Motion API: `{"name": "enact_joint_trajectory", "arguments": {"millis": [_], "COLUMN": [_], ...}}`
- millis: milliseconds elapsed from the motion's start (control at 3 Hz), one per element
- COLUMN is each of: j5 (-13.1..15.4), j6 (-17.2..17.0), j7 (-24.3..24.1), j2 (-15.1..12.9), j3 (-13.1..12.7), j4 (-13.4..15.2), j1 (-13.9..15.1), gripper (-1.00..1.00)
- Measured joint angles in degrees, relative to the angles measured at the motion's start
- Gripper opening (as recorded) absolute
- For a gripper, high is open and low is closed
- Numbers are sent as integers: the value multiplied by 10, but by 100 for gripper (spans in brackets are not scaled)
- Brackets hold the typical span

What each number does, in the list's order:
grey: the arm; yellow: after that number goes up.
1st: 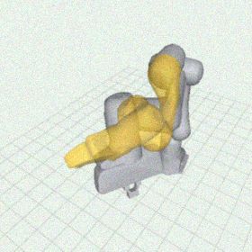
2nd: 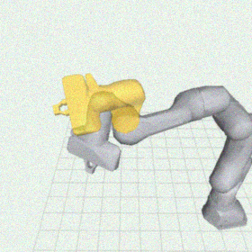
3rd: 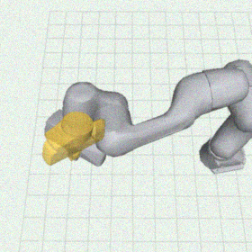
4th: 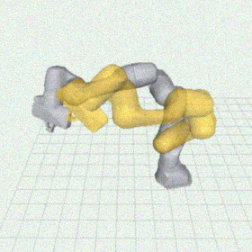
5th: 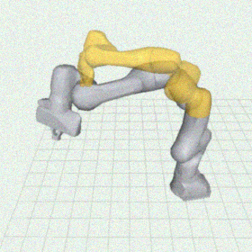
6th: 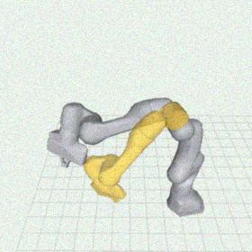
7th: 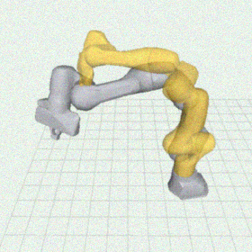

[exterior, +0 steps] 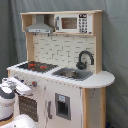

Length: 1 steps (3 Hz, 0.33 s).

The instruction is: Play with the kitchen

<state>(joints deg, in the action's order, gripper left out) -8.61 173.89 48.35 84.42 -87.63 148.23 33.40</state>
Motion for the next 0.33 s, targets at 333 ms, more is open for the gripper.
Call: {"name": "enact_joint_trajectory", "arguments": {"millis": [333], "j5": [0], "j6": [-47], "j7": [1], "j2": [0], "j3": [19], "j4": [0], "j1": [-30], "gripper": [100]}}
